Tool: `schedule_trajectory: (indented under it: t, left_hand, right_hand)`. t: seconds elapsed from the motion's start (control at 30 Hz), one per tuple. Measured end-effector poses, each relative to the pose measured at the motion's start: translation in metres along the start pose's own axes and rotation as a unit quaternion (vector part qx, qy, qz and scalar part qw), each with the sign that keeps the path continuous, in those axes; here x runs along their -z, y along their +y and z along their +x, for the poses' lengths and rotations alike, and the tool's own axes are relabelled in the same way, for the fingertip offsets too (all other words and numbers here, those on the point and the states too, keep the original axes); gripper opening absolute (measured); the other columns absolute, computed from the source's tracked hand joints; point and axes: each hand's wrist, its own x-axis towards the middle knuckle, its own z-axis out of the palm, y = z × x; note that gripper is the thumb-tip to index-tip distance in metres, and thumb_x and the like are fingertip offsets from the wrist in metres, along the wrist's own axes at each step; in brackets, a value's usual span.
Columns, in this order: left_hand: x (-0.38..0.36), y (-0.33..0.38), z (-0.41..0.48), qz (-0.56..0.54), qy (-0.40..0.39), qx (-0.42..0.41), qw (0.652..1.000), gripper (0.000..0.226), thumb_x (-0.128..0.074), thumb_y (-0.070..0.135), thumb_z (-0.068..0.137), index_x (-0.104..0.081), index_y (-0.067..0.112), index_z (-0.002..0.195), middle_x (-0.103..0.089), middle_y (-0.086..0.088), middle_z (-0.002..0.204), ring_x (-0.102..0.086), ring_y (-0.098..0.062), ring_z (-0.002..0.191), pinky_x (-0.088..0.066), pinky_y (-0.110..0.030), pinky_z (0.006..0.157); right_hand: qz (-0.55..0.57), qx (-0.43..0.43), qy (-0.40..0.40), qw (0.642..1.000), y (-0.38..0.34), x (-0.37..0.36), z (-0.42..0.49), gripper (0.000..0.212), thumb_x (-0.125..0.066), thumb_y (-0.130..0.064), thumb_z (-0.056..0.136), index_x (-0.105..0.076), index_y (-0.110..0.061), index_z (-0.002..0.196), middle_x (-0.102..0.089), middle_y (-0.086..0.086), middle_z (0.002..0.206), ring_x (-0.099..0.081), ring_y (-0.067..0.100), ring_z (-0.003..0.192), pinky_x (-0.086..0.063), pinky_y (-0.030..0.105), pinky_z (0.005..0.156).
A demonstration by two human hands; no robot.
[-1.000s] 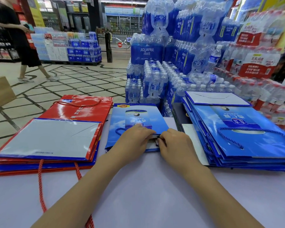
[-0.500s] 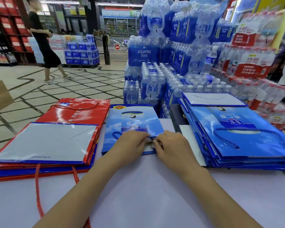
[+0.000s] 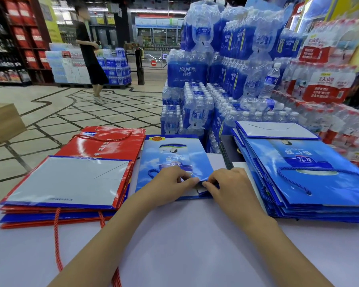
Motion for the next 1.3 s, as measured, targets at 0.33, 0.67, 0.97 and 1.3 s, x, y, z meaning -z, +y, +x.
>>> schedule_trajectory:
  t: [0.33, 0.67, 0.97, 1.3]
  left_hand:
    - [0.004, -0.004, 0.004, -0.072, -0.013, 0.082, 0.994, 0.022, -0.055, 0.041, 0.094, -0.064, 0.021, 0.090, -0.064, 0.006, 0.086, -0.055, -0.006, 0.074, -0.044, -0.022, 0.067]
    - [0.008, 0.002, 0.002, -0.186, 0.032, 0.050, 0.981, 0.022, -0.057, 0.032, 0.096, -0.051, 0.014, 0.084, -0.055, 0.008, 0.054, -0.043, -0.007, 0.048, -0.039, -0.022, 0.052]
    - [0.023, 0.000, 0.003, -0.389, 0.145, 0.013, 0.910, 0.017, -0.060, 0.001, 0.092, -0.062, 0.016, 0.099, -0.072, 0.000, 0.089, -0.068, -0.007, 0.084, -0.049, -0.019, 0.074]
    - [0.025, -0.011, 0.003, -0.282, 0.191, -0.021, 0.940, 0.033, -0.059, 0.001, 0.090, -0.061, 0.024, 0.113, -0.059, 0.015, 0.120, -0.051, 0.004, 0.117, -0.039, -0.020, 0.099]
  right_hand:
    - [0.020, -0.007, -0.014, 1.000, 0.001, 0.001, 0.000, 0.021, -0.074, -0.031, 0.085, -0.063, -0.020, 0.071, -0.065, -0.008, 0.073, -0.045, 0.016, 0.070, -0.039, 0.031, 0.079]
    - [-0.011, 0.029, -0.199, 0.980, 0.001, 0.003, 0.006, 0.028, -0.058, -0.036, 0.096, -0.067, -0.030, 0.121, -0.058, -0.004, 0.109, -0.052, 0.020, 0.108, -0.037, 0.035, 0.091]
    - [0.037, -0.057, -0.204, 0.977, -0.004, 0.007, 0.005, 0.041, -0.059, -0.052, 0.090, -0.058, -0.019, 0.065, -0.055, -0.006, 0.073, -0.052, 0.012, 0.075, -0.039, 0.031, 0.074]
    - [-0.076, -0.093, -0.158, 0.980, -0.001, 0.002, 0.005, 0.041, -0.047, -0.042, 0.097, -0.048, -0.017, 0.064, -0.060, 0.002, 0.067, -0.055, 0.027, 0.073, -0.031, 0.034, 0.071]
